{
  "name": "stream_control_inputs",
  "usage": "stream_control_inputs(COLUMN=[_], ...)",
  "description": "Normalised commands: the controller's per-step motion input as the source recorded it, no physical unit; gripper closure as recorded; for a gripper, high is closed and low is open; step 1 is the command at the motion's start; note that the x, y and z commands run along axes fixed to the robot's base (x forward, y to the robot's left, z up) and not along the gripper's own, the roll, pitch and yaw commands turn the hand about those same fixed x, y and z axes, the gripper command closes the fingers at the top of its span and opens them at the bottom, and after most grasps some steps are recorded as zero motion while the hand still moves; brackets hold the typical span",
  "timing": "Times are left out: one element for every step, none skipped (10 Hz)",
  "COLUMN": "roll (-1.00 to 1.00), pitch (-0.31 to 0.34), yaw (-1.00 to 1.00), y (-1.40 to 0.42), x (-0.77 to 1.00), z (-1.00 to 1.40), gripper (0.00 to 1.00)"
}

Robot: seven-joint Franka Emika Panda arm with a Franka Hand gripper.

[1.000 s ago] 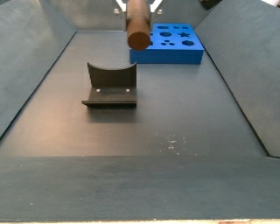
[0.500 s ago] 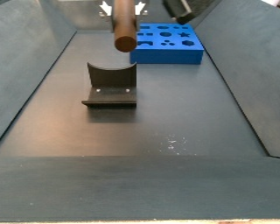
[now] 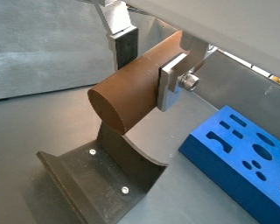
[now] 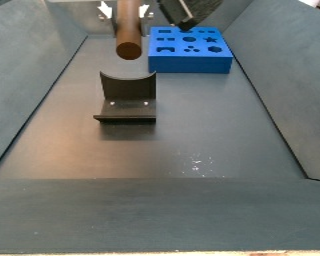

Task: Pick up the round object. Move up. Place the round object on the fixture. Regrasp the round object. Move to above the board. Insert the round object.
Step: Place the round object on the fixture.

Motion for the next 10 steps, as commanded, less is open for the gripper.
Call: stream_control_inputs(roll=[-1.00, -1.00, -1.00, -1.00, -1.00, -1.00, -1.00, -1.00, -1.00, -0.87], pitch=[0.019, 0.023, 0.044, 0.072, 0.086, 0.104, 0.112, 0.131, 0.145, 0.146], yaw=[-0.11, -0.11, -0.11, -0.11, -0.12, -0.13, -0.14, -0.16, -0.18, -0.15], y=[0.08, 0.09, 0.09, 0.10, 0.11, 0.12, 0.12, 0.13, 0.11, 0.09], x=[0.14, 0.14, 0.15, 0.17, 0.17, 0.19, 0.20, 0.20, 0.17, 0.13], z=[-1.00, -1.00, -1.00, -1.00, -1.00, -1.00, -1.00, -0.96, -0.78, -0.54], gripper=[1.00, 1.00, 1.00, 1.00, 1.00, 1.00, 1.00, 1.00, 1.00, 1.00])
